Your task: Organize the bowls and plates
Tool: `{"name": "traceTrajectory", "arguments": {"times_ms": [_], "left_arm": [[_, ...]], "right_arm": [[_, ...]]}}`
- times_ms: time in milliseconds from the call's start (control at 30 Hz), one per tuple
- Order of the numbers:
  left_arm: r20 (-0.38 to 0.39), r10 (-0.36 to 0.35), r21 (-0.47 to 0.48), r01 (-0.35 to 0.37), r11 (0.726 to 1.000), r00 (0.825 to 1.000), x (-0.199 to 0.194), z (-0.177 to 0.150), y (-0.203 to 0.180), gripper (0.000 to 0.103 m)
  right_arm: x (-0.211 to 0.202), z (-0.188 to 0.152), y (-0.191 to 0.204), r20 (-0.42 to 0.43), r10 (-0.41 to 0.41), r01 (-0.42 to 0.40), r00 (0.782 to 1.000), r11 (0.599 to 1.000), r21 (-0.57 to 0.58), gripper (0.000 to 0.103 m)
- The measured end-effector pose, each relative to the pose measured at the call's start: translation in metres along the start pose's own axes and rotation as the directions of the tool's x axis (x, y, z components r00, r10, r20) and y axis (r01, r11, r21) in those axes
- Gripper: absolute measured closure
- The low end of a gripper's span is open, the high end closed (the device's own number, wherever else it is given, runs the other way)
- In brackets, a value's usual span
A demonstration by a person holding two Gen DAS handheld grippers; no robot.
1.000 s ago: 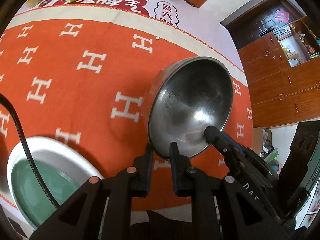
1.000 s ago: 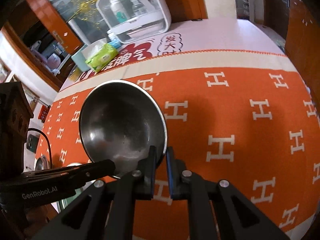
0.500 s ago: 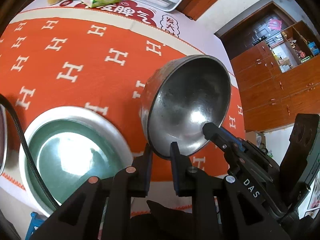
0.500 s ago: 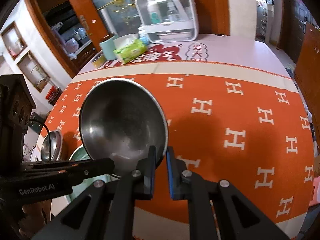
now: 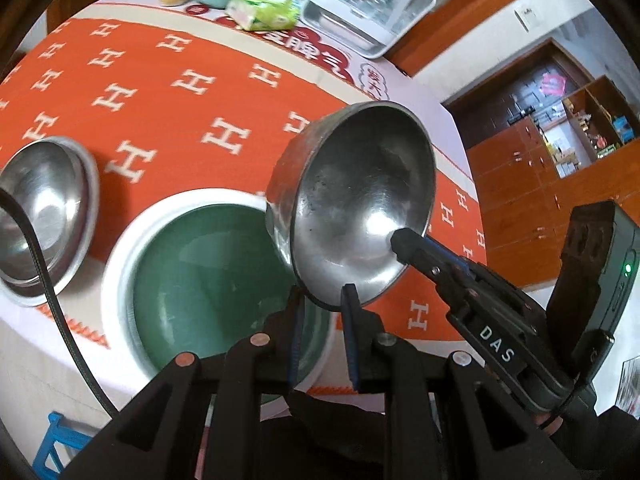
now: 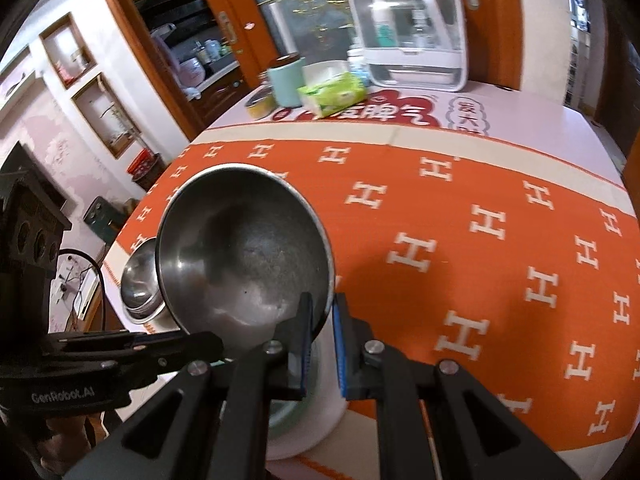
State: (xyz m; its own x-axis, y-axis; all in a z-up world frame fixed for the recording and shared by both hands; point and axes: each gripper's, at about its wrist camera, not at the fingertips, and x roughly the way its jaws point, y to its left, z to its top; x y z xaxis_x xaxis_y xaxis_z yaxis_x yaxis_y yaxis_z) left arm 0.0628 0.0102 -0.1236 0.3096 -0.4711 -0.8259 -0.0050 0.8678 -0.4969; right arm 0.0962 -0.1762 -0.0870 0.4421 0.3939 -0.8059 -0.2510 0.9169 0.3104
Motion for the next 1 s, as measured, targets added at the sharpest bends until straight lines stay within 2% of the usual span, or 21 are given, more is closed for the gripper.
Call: {"name": "traceTrajectory", "arguments": {"times_ms": [267,567,767,1000], "left_arm": [[0.029,0.024,-0.069,-0.022,0.997,0.999,-0.04,-0.002,0.059,0.086],[0.026,0.071,-0.094,-0.068,0.993,0.997,-0.078,0.012,0.122,0.085],[-0.011,0.093,-0.118,-0.094,0.989,0.996,-0.094,0.024,0.166,0.083],[-0.1,0.082,-0.128,-0.095,0.987,0.992,-0.091,0.036,0.209,0.082]], "right_arm": [[0.022,0.009,0.065,-0.023,0.059,-0.061,0.998,0.995,-0.077,0.093],[0.053,0.021,0.132,-0.061,0.097,-0.103,0.993,0.987,-0.122,0.093],[0.074,0.026,0.175,-0.091,0.096,-0.109,0.991,0.982,-0.155,0.091],[0.1,0.023,0.205,-0.136,0.072,-0.09,0.988,0.987,-0.136,0.09]]}}
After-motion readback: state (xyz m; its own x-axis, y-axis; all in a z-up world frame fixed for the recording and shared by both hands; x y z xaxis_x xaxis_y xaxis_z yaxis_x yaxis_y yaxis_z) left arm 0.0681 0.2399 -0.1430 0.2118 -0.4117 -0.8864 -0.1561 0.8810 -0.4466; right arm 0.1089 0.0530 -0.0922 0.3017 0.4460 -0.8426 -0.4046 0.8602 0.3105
